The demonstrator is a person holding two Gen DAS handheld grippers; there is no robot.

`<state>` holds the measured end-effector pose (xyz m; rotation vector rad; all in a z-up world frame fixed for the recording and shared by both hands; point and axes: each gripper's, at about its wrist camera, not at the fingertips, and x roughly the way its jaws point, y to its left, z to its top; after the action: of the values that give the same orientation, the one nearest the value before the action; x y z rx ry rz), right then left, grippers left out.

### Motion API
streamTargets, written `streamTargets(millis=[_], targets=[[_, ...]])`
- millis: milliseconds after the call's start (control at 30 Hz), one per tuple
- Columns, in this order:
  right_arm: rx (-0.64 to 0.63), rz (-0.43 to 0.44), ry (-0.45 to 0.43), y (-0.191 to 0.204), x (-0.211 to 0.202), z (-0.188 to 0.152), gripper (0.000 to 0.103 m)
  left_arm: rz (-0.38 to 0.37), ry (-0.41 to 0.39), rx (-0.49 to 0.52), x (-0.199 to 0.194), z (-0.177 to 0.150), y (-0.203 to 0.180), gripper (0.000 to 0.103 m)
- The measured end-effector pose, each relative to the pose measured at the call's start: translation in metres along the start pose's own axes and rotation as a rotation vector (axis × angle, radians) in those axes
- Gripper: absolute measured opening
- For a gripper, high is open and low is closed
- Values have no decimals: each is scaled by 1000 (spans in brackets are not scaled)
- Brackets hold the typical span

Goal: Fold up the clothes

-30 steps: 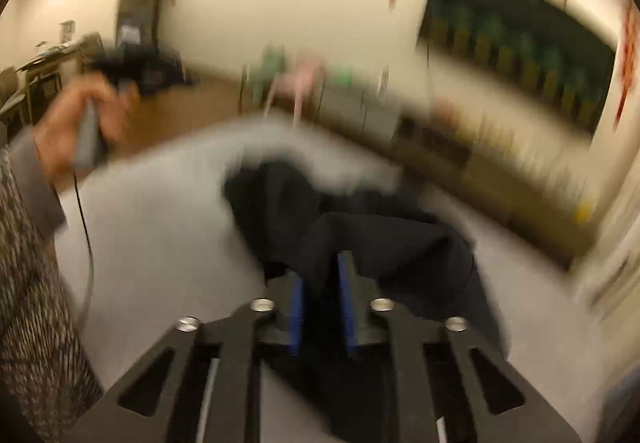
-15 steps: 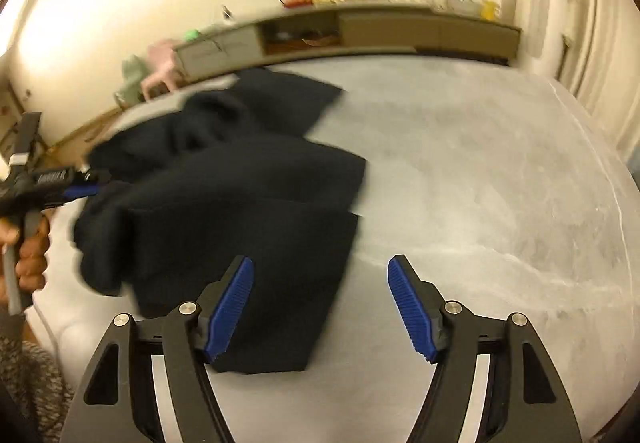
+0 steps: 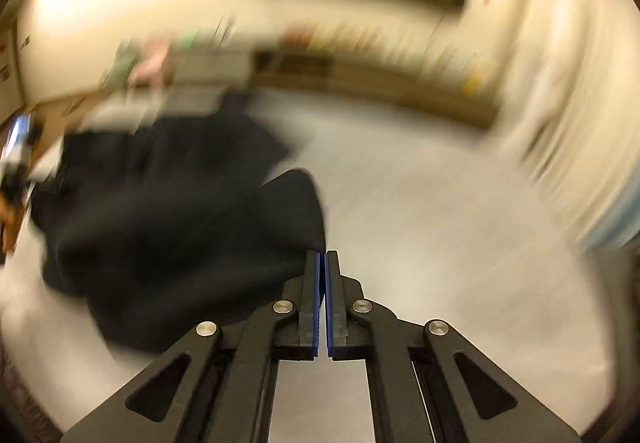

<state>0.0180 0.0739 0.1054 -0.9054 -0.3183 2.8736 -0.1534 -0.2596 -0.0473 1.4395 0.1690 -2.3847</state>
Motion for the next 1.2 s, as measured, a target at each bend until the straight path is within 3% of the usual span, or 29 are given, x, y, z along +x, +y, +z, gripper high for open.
streamTargets(millis=[67,133,167,233,267,333,433,533,667,767,833,933,1133,1167,1200], targets=[[-53,-142,-116,-14,-34,12,3,10,-2,-50,-4,2,13,67],[-86,-278,-144,-26,-42,7,4,21,-4,-99,-8,3,27,67],[-77,-312,-109,-35,-35,1,8,26,-6,-124,-10,4,33,66],[16,-274,63,-59,-1,-20,20,37,-8,-174,-14,5,47,64],[58,-243,77,-63,3,-21,27,42,-9,-199,-16,6,53,64],[141,-180,104,-71,11,-23,27,52,-11,-249,-20,8,67,64],[266,-84,145,-82,23,-27,28,-101,-77,-253,-59,12,59,66],[390,12,185,-93,34,-30,49,-213,-115,-268,-83,19,57,66],[336,190,216,-49,65,6,58,-249,-99,-296,-86,25,66,66],[295,360,285,-4,114,37,66,-257,-50,-295,-73,22,69,66],[275,416,353,26,163,52,67,-255,-10,-256,-53,22,60,66],[278,423,436,59,240,65,67,-252,50,-197,-24,22,47,66],[290,383,473,92,328,73,67,-218,72,-144,-5,27,35,66],[278,378,469,97,335,74,65,-216,75,-148,-2,28,35,66],[249,382,456,102,338,78,47,-213,78,-151,1,30,36,66]])
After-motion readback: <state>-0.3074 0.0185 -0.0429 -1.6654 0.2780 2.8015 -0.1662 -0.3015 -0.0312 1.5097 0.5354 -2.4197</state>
